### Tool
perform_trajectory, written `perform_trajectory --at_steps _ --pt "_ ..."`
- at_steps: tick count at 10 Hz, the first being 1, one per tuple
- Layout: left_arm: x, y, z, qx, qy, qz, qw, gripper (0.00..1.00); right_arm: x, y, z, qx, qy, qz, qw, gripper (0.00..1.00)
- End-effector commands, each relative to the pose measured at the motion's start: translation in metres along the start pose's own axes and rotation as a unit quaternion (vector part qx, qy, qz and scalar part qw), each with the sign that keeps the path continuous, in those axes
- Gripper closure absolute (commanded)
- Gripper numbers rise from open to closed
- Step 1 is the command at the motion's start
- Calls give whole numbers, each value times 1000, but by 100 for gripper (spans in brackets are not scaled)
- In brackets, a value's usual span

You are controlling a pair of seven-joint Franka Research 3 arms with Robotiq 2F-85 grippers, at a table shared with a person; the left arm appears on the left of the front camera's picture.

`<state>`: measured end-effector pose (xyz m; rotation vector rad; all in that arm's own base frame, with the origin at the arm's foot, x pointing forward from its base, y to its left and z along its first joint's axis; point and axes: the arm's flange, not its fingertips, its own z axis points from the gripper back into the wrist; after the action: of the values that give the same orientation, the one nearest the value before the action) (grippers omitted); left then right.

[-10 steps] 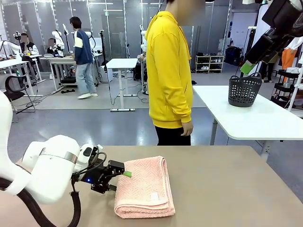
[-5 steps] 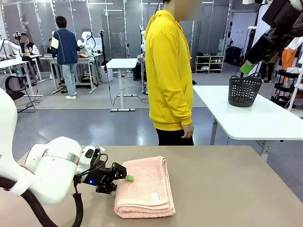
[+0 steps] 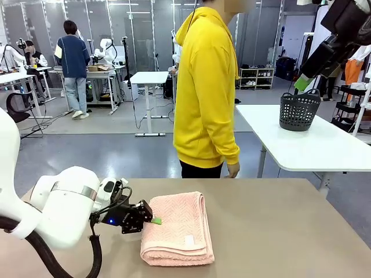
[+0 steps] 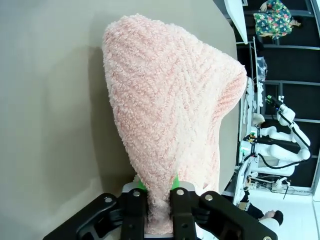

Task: Fold the towel.
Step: Pick up the 100 cm Hotel Towel and place it on the left side of the table.

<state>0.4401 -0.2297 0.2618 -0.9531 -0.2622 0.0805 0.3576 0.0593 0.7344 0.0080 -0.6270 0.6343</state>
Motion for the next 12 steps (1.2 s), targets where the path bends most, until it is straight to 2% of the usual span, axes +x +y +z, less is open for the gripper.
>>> perform_trajectory --at_steps 1,4,7,12 --pt "4 -1 9 -15 -24 -9 1000 100 -1 1 0 -5 2 -3 1000 0" --pt "15 -8 49 -36 -27 -24 999 99 -1 1 0 -5 2 -3 1000 0" --pt "32 -9 117 -26 -6 -46 999 99 -1 1 0 -5 2 -3 1000 0" --pt "45 29 218 36 29 -54 997 99 -1 1 0 -5 2 -3 1000 0"
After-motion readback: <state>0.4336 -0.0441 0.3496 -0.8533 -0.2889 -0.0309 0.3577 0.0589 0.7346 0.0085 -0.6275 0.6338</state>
